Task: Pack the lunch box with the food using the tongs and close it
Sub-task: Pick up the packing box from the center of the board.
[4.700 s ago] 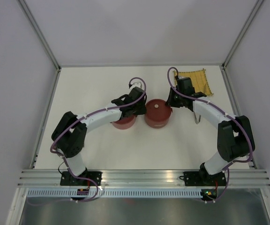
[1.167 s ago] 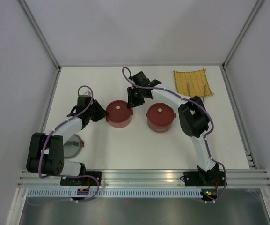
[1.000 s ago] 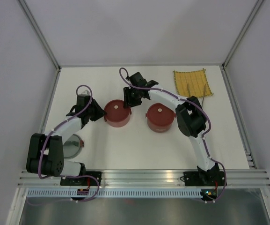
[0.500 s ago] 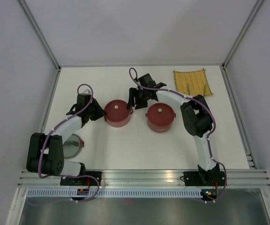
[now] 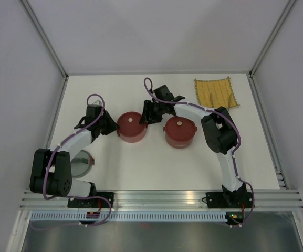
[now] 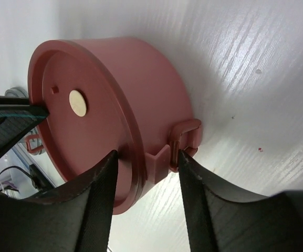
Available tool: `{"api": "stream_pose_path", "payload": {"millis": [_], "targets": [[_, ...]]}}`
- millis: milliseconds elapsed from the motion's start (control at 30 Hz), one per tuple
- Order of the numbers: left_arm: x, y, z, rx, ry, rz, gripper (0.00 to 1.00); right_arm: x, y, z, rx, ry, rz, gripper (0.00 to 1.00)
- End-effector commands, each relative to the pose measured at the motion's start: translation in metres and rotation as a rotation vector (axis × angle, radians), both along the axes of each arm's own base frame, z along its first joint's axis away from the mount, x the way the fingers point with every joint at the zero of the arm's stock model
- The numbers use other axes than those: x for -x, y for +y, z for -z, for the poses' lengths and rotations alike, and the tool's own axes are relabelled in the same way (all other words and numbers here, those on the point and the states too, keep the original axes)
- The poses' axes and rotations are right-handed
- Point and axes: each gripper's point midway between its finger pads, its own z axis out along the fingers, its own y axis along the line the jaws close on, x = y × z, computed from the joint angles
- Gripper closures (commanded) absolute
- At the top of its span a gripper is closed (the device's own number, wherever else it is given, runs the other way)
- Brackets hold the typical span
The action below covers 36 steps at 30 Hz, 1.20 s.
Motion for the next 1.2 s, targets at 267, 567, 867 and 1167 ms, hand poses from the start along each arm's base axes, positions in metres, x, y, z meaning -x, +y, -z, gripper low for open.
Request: {"api": "stream_pose_path", "payload": {"millis": [267, 567, 867, 1167], "targets": [[-0.008, -0.018, -0.010, 0.085, -0.055, 0.070, 0.72, 0.011, 0.023, -0.003, -0.059, 0.011, -0.016, 0.66], [0.004, -0.004, 0.002, 0.008, 0.038, 0.032, 0.64, 0.009, 0.013, -0.007, -0.006, -0.032, 0.002, 0.65], [-0.005, -0.017, -0.044, 0.088, -0.104, 0.046, 0.80, 0.004, 0.022, -0.038, -0.078, -0.075, 0.009, 0.83], [-0.006, -0.025, -0.071, 0.122, -0.176, 0.072, 0.82, 0.004, 0.023, -0.078, -0.122, -0.126, 0.010, 0.94]]}}
